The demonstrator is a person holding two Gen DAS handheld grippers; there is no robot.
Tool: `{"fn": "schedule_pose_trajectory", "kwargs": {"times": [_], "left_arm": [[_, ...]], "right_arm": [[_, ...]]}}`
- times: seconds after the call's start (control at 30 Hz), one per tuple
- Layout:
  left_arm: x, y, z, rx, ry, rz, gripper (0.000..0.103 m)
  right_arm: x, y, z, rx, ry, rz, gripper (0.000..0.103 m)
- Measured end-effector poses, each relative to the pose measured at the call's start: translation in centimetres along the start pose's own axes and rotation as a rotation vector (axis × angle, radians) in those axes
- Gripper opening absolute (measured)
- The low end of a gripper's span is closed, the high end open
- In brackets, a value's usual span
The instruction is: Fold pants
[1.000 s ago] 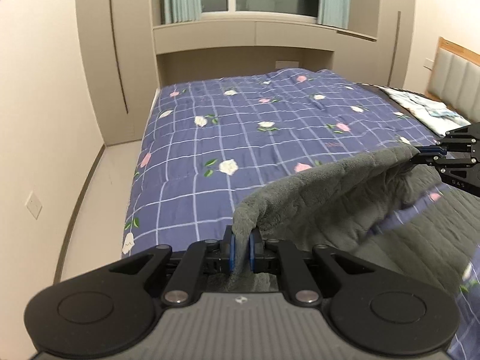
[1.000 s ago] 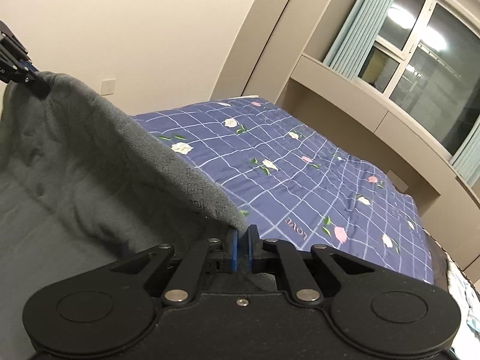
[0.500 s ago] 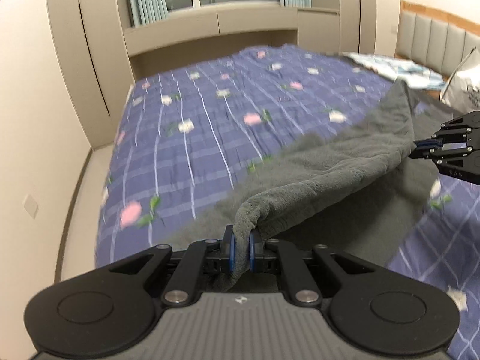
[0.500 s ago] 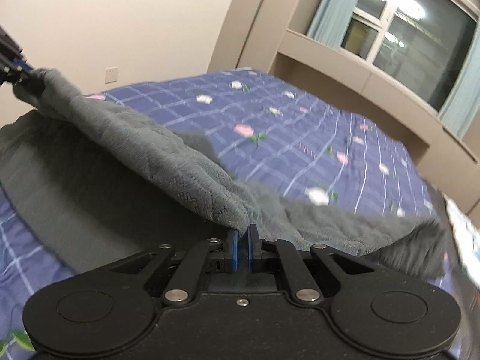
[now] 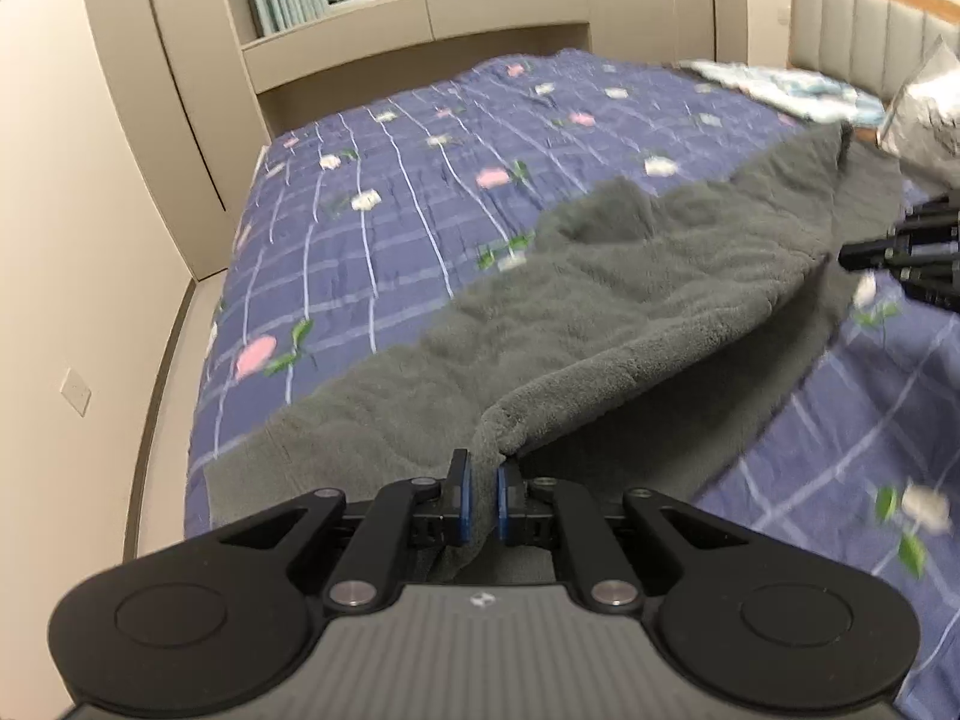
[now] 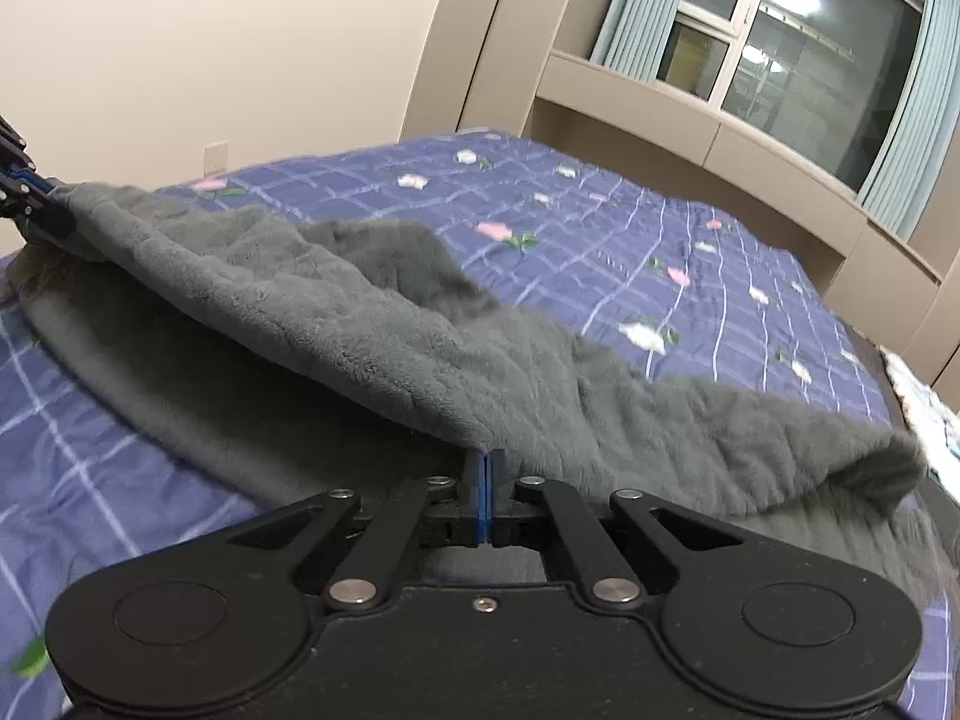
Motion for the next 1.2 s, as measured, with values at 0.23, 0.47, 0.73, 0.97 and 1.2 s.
{"fn": "schedule_pose_trajectory", "kwargs": {"times": [0.23, 0.47, 0.73, 0.97, 1.2], "left_arm": [[-1.8, -0.7, 0.9, 0.021, 0.050, 0.003, 0.007], [-1.4, -0.5, 0.3, 0.007, 0.078, 0.002, 0.007], [-1.3, 0.3, 0.5, 0.011, 0.066, 0.012, 0.007], [-2.1, 0.4, 1.2, 0.013, 0.027, 0.001, 0.007], [-2.8, -1.3, 2.2, 0.038, -0.018, -0.037, 0.010]], "right_arm": [[-1.5, -0.9, -0.3, 0.003, -0.034, -0.042, 0.008], [-0.7, -1.0, -2.4, -0.026, 0.081, 0.019, 0.051], [0.2, -2.6, -5.3, -0.034, 0.262, 0.017, 0.008], [0.2, 0.1, -4.6, -0.027, 0.263, 0.041, 0.006], [-1.4, -1.8, -5.2, 0.006, 0.222, -0.027, 0.014]]}}
Point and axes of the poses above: each gripper's, at about its wrist camera, not at the fingertips, and y roughly against the way its jaws point, z to its right, x to its top, the point moved 3 cm from there along -y, roughly the way its jaws point, and after that the axes turned 2 degrees about -z, right-handed, at the moved point
